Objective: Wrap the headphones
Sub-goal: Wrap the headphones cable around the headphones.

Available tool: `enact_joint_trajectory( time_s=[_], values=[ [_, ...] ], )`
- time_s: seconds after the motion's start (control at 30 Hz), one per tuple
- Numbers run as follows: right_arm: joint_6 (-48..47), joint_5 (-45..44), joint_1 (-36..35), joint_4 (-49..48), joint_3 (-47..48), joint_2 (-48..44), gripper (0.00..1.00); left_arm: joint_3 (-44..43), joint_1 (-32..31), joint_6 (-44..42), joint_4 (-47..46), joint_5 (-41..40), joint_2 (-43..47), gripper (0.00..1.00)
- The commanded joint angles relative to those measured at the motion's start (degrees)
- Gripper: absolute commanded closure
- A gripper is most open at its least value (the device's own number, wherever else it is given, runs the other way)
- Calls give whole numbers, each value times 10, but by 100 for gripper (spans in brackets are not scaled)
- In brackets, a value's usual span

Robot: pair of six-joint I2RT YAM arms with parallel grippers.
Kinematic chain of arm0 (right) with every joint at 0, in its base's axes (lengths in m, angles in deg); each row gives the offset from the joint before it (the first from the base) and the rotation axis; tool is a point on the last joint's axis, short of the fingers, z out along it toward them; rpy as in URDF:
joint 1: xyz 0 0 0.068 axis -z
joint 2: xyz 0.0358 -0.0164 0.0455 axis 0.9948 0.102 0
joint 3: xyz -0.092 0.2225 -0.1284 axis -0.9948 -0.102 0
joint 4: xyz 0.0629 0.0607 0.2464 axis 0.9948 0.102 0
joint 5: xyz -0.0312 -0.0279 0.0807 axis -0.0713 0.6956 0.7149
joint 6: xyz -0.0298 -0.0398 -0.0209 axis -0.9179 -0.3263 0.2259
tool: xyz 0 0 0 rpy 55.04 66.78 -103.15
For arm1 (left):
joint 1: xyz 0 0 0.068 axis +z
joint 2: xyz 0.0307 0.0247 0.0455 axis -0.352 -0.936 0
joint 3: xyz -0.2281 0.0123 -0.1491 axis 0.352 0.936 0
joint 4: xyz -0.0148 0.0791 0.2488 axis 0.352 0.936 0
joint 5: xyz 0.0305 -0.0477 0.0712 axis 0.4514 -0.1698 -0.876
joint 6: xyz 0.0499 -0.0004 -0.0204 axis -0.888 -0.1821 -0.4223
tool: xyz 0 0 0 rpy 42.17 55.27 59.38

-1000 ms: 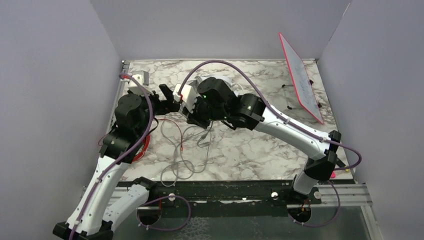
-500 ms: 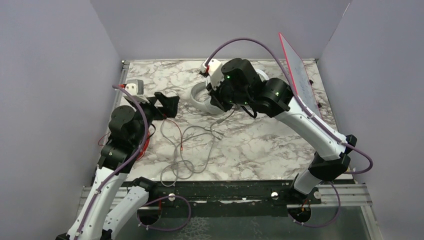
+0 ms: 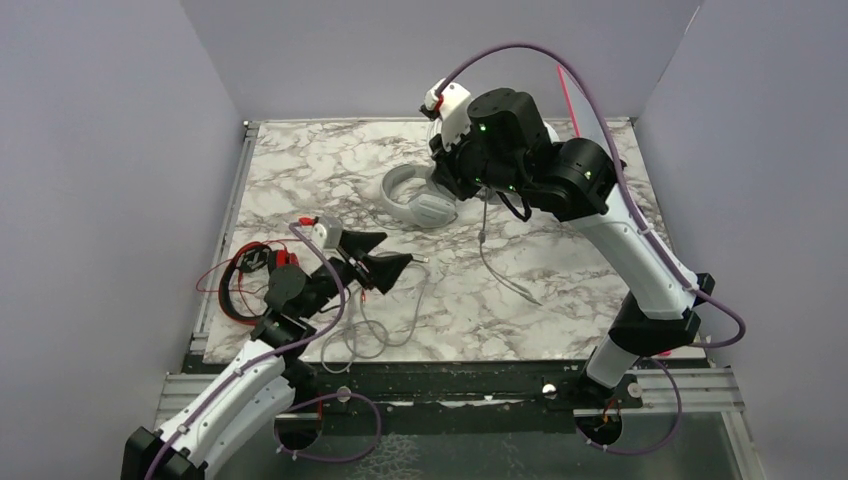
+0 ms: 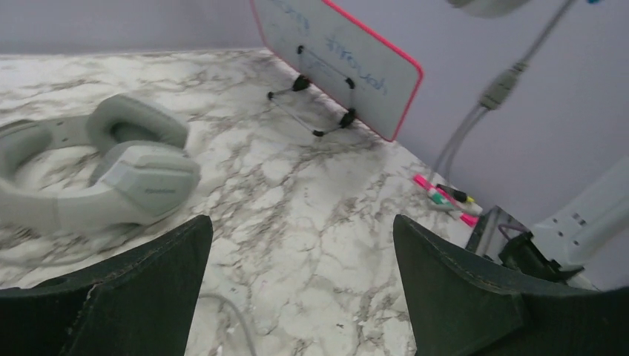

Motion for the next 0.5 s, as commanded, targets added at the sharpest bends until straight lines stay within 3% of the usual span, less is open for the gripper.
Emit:
enact_joint_trajectory(
  time_s=[0.0,0.17,0.3,0.47],
  values=[
    [-5,-23,-1,9,23,7,99,29,-120,-64,-196,-46,-46,11],
    [-4,-17,-1,15,39,13,99,50,-213,-94,-367,-106,-173,10],
    [-7,-15,-1,21,55,19,99,80,-218,-110,-449,-165,-203,12],
    [-7,-8,-1,23,61,27,99,100,-218,-141,-469,-191,-227,13]
  ],
)
